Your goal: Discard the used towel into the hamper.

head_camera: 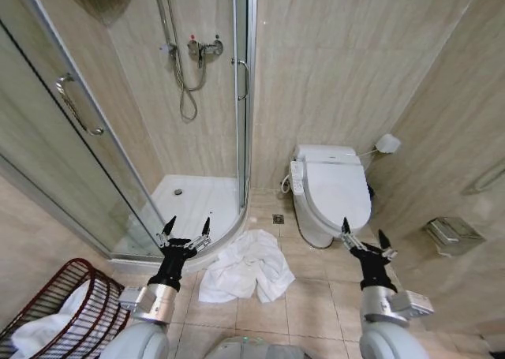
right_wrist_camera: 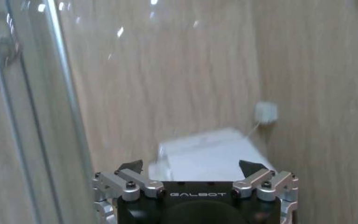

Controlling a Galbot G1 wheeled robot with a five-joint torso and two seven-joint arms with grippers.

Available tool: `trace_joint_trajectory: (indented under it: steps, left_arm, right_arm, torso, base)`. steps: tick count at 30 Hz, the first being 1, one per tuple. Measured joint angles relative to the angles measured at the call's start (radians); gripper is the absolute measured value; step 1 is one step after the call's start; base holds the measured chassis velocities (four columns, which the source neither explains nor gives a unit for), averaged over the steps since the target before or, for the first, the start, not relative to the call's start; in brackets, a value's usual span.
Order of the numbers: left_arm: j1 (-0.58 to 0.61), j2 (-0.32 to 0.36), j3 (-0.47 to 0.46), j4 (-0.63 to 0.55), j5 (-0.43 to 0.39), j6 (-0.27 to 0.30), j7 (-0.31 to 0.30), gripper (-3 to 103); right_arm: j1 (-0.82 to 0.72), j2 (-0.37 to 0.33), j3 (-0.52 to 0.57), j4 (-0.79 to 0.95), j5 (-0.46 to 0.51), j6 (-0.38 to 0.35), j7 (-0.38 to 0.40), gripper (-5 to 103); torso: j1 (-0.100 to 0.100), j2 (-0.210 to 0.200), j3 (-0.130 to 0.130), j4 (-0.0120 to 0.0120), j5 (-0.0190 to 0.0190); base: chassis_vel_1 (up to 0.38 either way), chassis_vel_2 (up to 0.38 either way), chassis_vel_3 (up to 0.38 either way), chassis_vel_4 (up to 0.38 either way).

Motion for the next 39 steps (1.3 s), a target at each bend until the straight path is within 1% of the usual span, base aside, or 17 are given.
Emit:
trace_joint_trajectory:
  steps: [1,2,7,10,12,17,20,22,23,25,28,33,39]
  left_arm:
    - [0.0,0.0,0.0,0.0,0.0,0.0,0.0,100]
    - [0.0,0.0,0.0,0.0,0.0,0.0,0.0,100]
    - [0.0,0.0,0.0,0.0,0.0,0.0,0.0,100]
    - [0.0,0.0,0.0,0.0,0.0,0.0,0.0,100]
    - [0.0,0.0,0.0,0.0,0.0,0.0,0.0,100]
    - [0.0,0.0,0.0,0.0,0.0,0.0,0.0,100]
    - [0.0,0.0,0.0,0.0,0.0,0.0,0.0,100]
    - [0.0,0.0,0.0,0.0,0.0,0.0,0.0,100]
    - [0.0,0.0,0.0,0.0,0.0,0.0,0.0,100]
    - [0.0,0.0,0.0,0.0,0.0,0.0,0.0,100]
    - [0.0,0.0,0.0,0.0,0.0,0.0,0.0,100]
    - [0.0,0.0,0.0,0.0,0.0,0.0,0.0,100]
    - [0.0,0.0,0.0,0.0,0.0,0.0,0.0,100]
  right_arm:
    - [0.005,-0.008,-0.006,-0.052,-0.007,0.001,-0.04,100]
    - [0.014,-0.006,-0.006,-0.081,-0.012,0.001,-0.061,100]
    - [0.034,0.017,-0.012,-0.114,-0.013,0.009,-0.085,100]
    - [0.032,0.018,-0.025,-0.145,-0.027,0.038,-0.109,100]
    - [0.031,0.017,-0.027,-0.158,-0.029,0.046,-0.115,100]
    - [0.035,0.029,-0.043,-0.225,-0.05,0.098,-0.138,100]
    - [0.039,0.03,-0.046,-0.241,-0.058,0.109,-0.142,100]
    - [0.044,0.027,-0.048,-0.267,-0.063,0.127,-0.146,100]
    - [0.044,0.027,-0.048,-0.267,-0.063,0.127,-0.146,100]
    - [0.052,0.018,-0.045,-0.294,-0.059,0.148,-0.167,100]
    - [0.068,0.015,-0.04,-0.324,-0.04,0.155,-0.18,100]
    - [0.098,0.012,-0.032,-0.387,-0.018,0.16,-0.181,100]
    - [0.094,0.009,-0.035,-0.412,-0.018,0.163,-0.202,100]
  torso:
    - [-0.004,-0.01,-0.006,0.0,-0.0001]
    - [-0.007,-0.016,-0.01,0.0001,0.0001]
    - [-0.014,-0.033,-0.019,0.0,-0.0001]
    - [-0.021,-0.051,-0.03,0.0,-0.0002]
    - [-0.024,-0.056,-0.033,0.0,-0.0002]
    - [-0.033,-0.078,-0.045,0.0,-0.0001]
    - [-0.036,-0.085,-0.049,0.0,-0.0001]
    - [-0.042,-0.098,-0.056,0.0,-0.0002]
    - [-0.042,-0.098,-0.056,0.0,-0.0002]
    - [-0.05,-0.116,-0.067,0.0,-0.0001]
    - [-0.054,-0.127,-0.073,-0.0001,-0.0003]
    - [-0.063,-0.148,-0.085,0.0001,-0.0001]
    - [-0.072,-0.171,-0.099,0.0,-0.0002]
  base:
    - [0.0,0.0,0.0,0.0]
    - [0.0,0.0,0.0,0.0]
    - [0.0,0.0,0.0,0.0]
    - [0.0,0.0,0.0,0.0]
    - [0.0,0.0,0.0,0.0]
    - [0.0,0.0,0.0,0.0]
    - [0.0,0.0,0.0,0.0]
    - [0.0,0.0,0.0,0.0]
    - [0.0,0.0,0.0,0.0]
    - [0.0,0.0,0.0,0.0]
    - [0.0,0.0,0.0,0.0]
    - [0.0,0.0,0.0,0.0]
    - [0.0,0.0,0.0,0.0]
